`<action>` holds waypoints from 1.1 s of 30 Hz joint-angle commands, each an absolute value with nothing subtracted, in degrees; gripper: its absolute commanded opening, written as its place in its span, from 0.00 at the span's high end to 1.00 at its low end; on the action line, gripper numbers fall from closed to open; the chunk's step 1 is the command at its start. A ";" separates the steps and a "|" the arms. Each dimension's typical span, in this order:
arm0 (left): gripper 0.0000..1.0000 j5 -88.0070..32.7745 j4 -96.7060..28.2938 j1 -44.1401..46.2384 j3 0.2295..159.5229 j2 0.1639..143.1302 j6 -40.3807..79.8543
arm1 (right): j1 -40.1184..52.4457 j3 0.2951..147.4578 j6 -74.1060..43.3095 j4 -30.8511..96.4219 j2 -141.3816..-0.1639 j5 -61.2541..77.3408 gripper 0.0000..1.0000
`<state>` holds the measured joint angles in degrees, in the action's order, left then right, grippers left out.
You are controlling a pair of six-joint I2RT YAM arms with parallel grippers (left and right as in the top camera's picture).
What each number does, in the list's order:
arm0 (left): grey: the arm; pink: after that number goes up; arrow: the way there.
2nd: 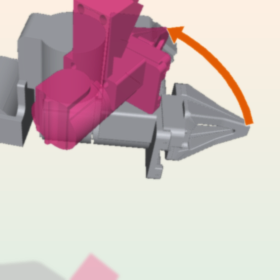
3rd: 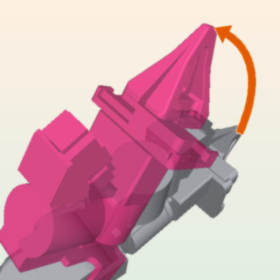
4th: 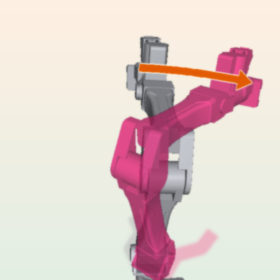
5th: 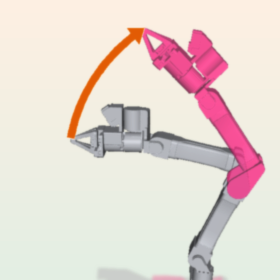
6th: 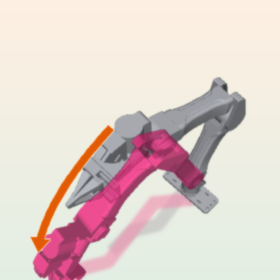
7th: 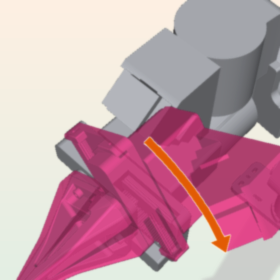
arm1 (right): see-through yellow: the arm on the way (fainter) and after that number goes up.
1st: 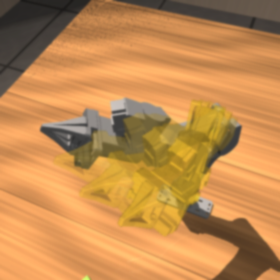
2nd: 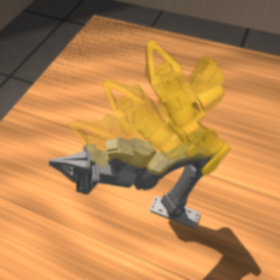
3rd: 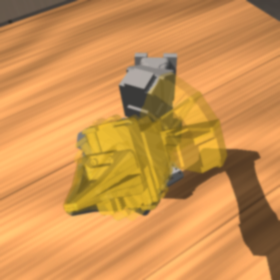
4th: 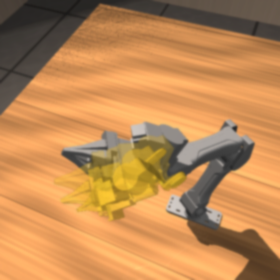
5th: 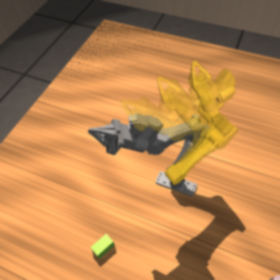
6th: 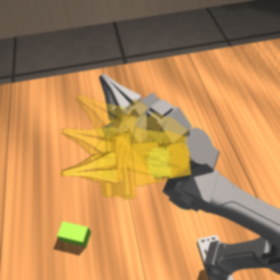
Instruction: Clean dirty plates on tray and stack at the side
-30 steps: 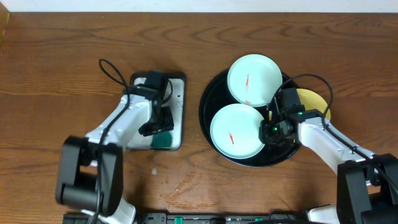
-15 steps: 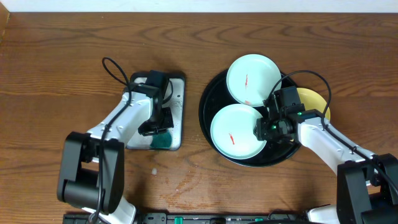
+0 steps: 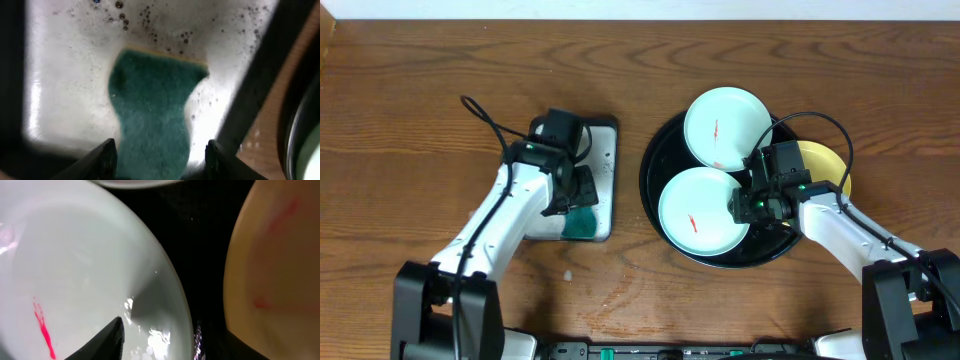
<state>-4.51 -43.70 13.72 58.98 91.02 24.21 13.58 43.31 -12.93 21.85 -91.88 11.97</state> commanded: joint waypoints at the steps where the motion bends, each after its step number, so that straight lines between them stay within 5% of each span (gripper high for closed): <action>1: 0.42 -4.16 -40.62 13.74 54.98 94.52 26.81 | 14.35 42.22 -11.38 20.80 -93.03 10.57 0.51; 4: 0.49 -4.23 -38.41 13.74 53.84 98.26 27.35 | 14.35 42.22 -9.65 20.75 -93.01 10.59 0.51; 7: 0.92 -4.27 -37.80 13.74 53.87 100.40 27.35 | 14.35 42.22 -8.51 20.80 -93.01 10.59 0.51; 14: 0.93 -4.27 -44.77 13.78 59.92 96.18 25.54 | 14.35 42.19 -9.30 20.51 -93.01 10.50 0.58; 24: 0.93 -17.58 -46.39 18.98 65.28 85.01 25.96 | 14.35 42.19 -23.07 19.49 -93.01 8.34 0.99; 33: 0.93 -17.52 -38.22 31.97 63.53 87.15 34.28 | 14.37 42.19 -32.29 23.59 -93.01 3.49 0.99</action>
